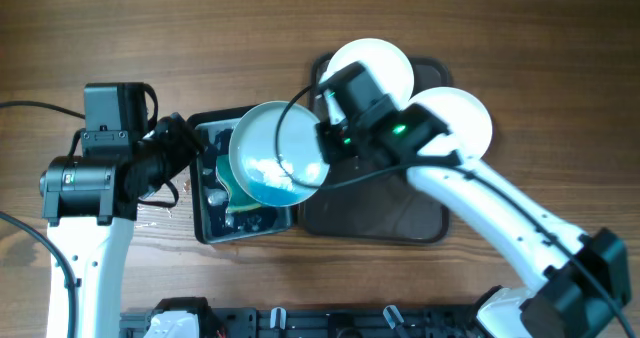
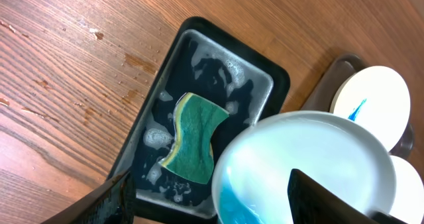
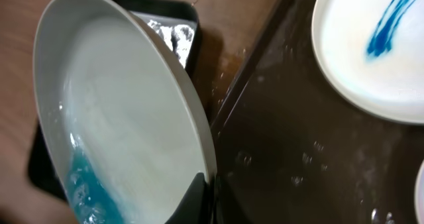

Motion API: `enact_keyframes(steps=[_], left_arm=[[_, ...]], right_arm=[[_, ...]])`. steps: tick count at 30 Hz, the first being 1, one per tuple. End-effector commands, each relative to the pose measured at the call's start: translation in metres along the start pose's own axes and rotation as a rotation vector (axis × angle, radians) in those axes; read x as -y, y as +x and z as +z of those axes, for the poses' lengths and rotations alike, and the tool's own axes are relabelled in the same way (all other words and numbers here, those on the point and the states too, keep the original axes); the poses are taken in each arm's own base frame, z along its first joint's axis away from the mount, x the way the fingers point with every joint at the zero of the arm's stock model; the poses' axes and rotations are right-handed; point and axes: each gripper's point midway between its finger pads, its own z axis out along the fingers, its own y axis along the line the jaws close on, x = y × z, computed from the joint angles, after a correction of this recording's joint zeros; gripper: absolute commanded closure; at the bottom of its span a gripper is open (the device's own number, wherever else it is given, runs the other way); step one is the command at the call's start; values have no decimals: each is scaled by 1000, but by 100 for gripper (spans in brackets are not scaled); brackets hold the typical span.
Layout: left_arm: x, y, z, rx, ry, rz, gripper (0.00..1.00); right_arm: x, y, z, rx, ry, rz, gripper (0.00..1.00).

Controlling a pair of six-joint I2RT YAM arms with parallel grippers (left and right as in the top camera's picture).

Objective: Clean dirty plates on tray and stack at the side
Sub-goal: 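Lift the scrubbed plate with the right gripper and rinse it over the soap dish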

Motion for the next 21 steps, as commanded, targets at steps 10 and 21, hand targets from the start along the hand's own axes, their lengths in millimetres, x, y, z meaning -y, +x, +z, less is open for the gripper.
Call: enact_keyframes(steps=[10, 21], left_arm=[[-24, -19, -7, 42, -32, -94, 9], [-46, -32, -9, 72, -68, -177, 0]], right_arm=[[-27, -55, -31, 398, 468, -330, 96], [-79, -50, -71, 533, 669, -602, 96]])
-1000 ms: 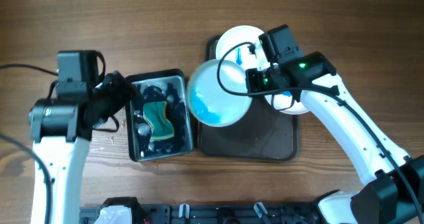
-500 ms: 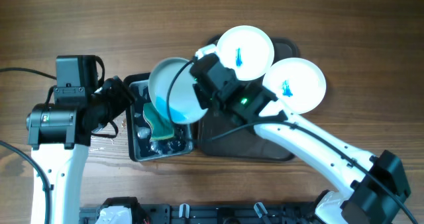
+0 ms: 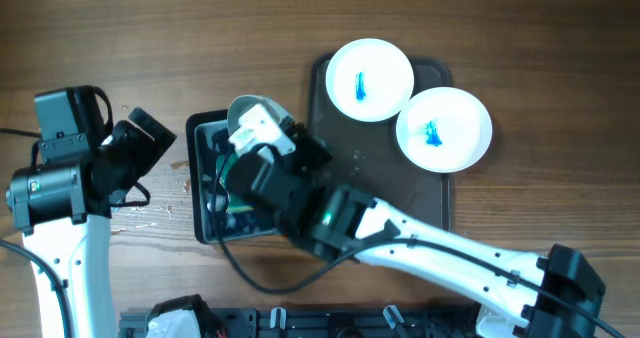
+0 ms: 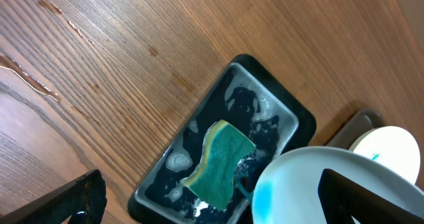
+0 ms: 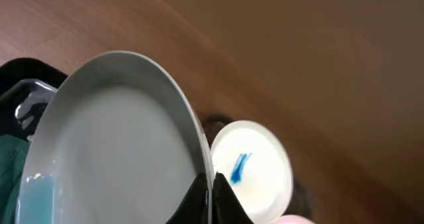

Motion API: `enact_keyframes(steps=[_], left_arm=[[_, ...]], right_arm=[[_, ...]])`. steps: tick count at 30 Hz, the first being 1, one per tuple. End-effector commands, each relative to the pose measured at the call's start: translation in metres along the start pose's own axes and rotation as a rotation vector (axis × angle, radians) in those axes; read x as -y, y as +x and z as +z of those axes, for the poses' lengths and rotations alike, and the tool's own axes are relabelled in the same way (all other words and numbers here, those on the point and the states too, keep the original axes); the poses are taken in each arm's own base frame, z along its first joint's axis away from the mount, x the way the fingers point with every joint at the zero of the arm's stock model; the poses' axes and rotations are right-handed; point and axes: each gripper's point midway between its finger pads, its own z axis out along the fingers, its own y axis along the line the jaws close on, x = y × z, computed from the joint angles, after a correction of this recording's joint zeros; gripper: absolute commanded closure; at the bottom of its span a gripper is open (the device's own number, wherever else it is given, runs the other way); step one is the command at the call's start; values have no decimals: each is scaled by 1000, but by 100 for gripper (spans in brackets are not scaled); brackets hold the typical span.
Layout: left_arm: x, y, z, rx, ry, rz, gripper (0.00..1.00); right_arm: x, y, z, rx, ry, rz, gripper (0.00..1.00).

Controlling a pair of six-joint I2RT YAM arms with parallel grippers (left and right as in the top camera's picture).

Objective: Clean dirty plates on tray and stack at the side
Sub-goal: 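Lift the scrubbed plate with the right gripper and rinse it over the soap dish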

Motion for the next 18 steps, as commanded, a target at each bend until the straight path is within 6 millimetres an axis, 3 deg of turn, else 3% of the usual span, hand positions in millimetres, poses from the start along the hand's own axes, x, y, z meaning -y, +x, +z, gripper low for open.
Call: enact_keyframes(steps=[1, 4, 8, 11, 12, 13, 18], left_arm=[[2, -3, -5, 14, 14, 4, 0], [2, -3, -5, 14, 14, 4, 0], [2, -3, -5, 14, 14, 4, 0], [2, -3, -5, 14, 14, 4, 0], [2, -3, -5, 14, 14, 4, 0], [2, -3, -5, 14, 14, 4, 0], [2, -3, -5, 14, 14, 4, 0]], right_arm=[[8, -19, -18, 56, 113, -99, 96], [1, -29, -28, 96, 112, -137, 96], [-6, -24, -25, 84, 63, -90, 96], [-25, 2, -8, -17, -111, 33, 96], [-30, 25, 7, -135, -236, 171, 96], [-29, 33, 13, -182, -281, 229, 96], [-33, 54, 34, -354, -671, 458, 96]])
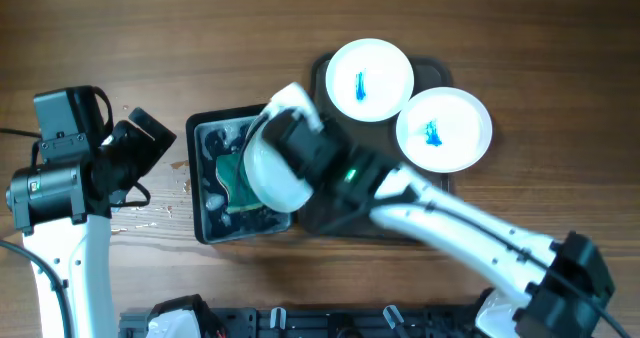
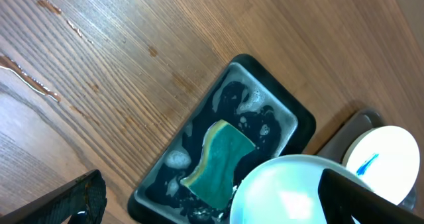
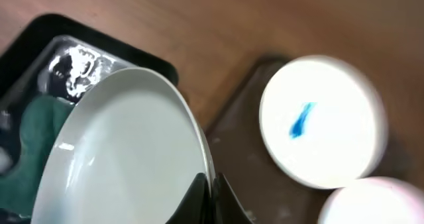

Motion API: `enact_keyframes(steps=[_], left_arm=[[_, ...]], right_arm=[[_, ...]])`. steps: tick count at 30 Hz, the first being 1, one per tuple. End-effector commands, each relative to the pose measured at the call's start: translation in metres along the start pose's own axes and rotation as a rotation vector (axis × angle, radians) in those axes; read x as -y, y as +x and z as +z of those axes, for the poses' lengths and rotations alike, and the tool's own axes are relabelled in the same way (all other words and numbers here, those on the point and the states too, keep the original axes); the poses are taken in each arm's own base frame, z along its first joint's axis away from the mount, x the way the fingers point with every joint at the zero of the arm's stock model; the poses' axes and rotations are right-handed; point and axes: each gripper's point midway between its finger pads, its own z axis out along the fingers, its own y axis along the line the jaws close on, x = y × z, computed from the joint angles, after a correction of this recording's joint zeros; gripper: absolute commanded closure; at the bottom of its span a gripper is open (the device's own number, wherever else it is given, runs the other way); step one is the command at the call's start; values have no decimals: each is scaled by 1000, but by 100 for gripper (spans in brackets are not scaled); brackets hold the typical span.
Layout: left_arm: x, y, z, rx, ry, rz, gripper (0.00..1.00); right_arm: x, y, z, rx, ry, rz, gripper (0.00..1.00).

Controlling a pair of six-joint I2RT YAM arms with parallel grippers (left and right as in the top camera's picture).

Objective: Clean dirty plates on tray and stack at the side
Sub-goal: 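Lift the scrubbed plate with the right gripper and rinse it over the soap dish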

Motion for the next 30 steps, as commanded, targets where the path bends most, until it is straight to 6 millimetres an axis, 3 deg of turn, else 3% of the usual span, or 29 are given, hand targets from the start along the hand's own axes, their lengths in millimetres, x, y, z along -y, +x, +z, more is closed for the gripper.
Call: enact_keyframes(steps=[1, 6, 10, 13, 19, 24, 25, 27, 30], left_arm=[[2, -3, -5, 14, 14, 4, 0], [2, -3, -5, 14, 14, 4, 0], [2, -3, -5, 14, 14, 4, 0], [2, -3, -5, 13, 14, 4, 0], [2, -3, -5, 14, 14, 4, 0], [2, -3, -5, 14, 14, 4, 0], [2, -3, -5, 14, 14, 4, 0], [2, -3, -5, 14, 14, 4, 0], [2, -3, -5, 14, 14, 4, 0]], right_arm=[[-30, 15, 8, -143, -393, 181, 96], [-45, 61, 41, -328, -486, 189, 96], [-45, 69, 58, -353, -472, 203, 95], [-39, 71, 62, -353, -435, 200, 76], [-31, 99, 57, -448, -401, 103, 68], [-32, 117, 73, -504, -384, 90, 69], [-35, 122, 75, -519, -402, 81, 73], [-39, 127, 78, -536, -421, 77, 95], [-35, 116, 76, -504, -410, 79, 96]])
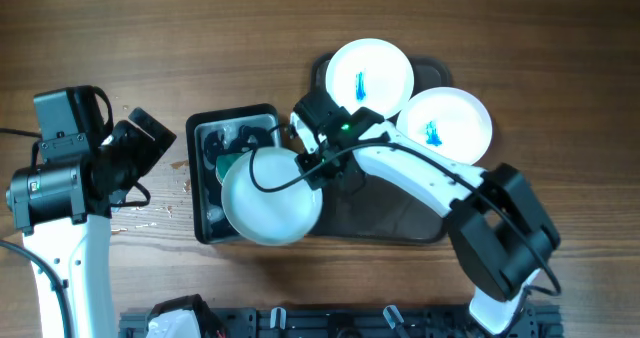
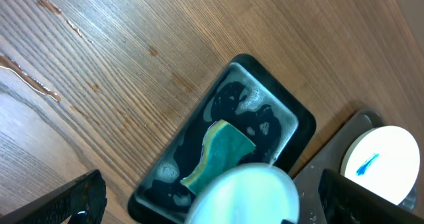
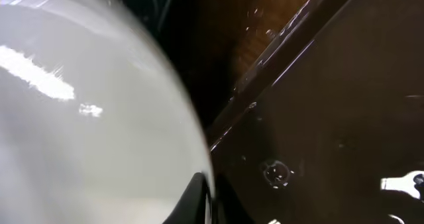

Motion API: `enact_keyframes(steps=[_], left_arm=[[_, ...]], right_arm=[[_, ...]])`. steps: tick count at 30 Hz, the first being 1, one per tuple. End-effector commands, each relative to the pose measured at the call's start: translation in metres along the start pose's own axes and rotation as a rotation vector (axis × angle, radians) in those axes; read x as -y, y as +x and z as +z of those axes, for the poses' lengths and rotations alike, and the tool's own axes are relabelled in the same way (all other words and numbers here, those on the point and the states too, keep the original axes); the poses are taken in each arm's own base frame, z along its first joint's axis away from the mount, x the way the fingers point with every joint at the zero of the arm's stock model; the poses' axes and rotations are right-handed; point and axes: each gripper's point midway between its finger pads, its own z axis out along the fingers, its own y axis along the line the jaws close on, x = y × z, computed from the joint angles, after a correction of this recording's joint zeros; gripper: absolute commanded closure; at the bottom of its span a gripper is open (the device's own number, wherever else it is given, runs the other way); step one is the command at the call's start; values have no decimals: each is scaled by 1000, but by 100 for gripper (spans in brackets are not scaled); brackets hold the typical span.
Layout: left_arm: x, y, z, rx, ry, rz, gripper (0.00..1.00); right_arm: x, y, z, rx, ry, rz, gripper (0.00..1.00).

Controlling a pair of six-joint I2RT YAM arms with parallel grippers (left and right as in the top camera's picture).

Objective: Clean dirty plates on tray and stack at the side
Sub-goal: 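Lift the scrubbed plate with the right gripper and rinse it over the soap dish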

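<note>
My right gripper (image 1: 312, 168) is shut on the rim of a white plate (image 1: 270, 196), which hangs over the front right corner of the black wash basin (image 1: 205, 128). No blue shows on the plate (image 3: 86, 118), and a black finger (image 3: 197, 199) clamps its edge. A green sponge (image 2: 224, 150) lies in the soapy basin (image 2: 265, 98), partly under the plate (image 2: 245, 194). Two white plates with blue smears (image 1: 370, 73) (image 1: 443, 128) rest at the back of the brown tray (image 1: 385, 208). My left gripper (image 1: 150, 138) stands open to the left of the basin, holding nothing.
Water streaks and drops (image 2: 30, 81) lie on the wooden table left of the basin. The right arm (image 1: 430, 188) stretches across the brown tray (image 3: 331, 118), whose wet front half bears no plates. A black rail (image 1: 330, 323) runs along the table's front edge.
The held plate was tilted over the right part of the basin; now it lies flatter and nearer the front, at the basin's front right corner. The left arm has not moved.
First the right gripper held the plate tilted over the basin with blue liquid pooled at its low rim, the left gripper close by. Then the left arm stood back to the left. Then the plate showed no blue, and now it hangs flatter over the basin's front.
</note>
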Motion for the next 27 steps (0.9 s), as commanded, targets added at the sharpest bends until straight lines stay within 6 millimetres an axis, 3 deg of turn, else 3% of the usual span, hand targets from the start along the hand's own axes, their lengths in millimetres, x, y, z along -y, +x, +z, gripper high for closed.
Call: enact_keyframes(steps=[1, 6, 11, 15, 19, 27], left_arm=[[2, -3, -5, 14, 14, 4, 0], [2, -3, -5, 14, 14, 5, 0], [2, -3, -5, 14, 14, 4, 0], [2, -3, -5, 14, 14, 4, 0], [2, -3, -5, 14, 14, 4, 0], [2, -3, -5, 14, 14, 4, 0]], right_arm=[[4, -13, -12, 48, 34, -30, 96], [14, -54, -75, 253, 200, -79, 96], [7, -81, -138, 459, 355, -146, 96], [-8, -99, -161, 587, 545, -254, 96], [-36, -113, -189, 727, 737, -338, 96], [-77, -107, -214, 818, 905, -422, 95]])
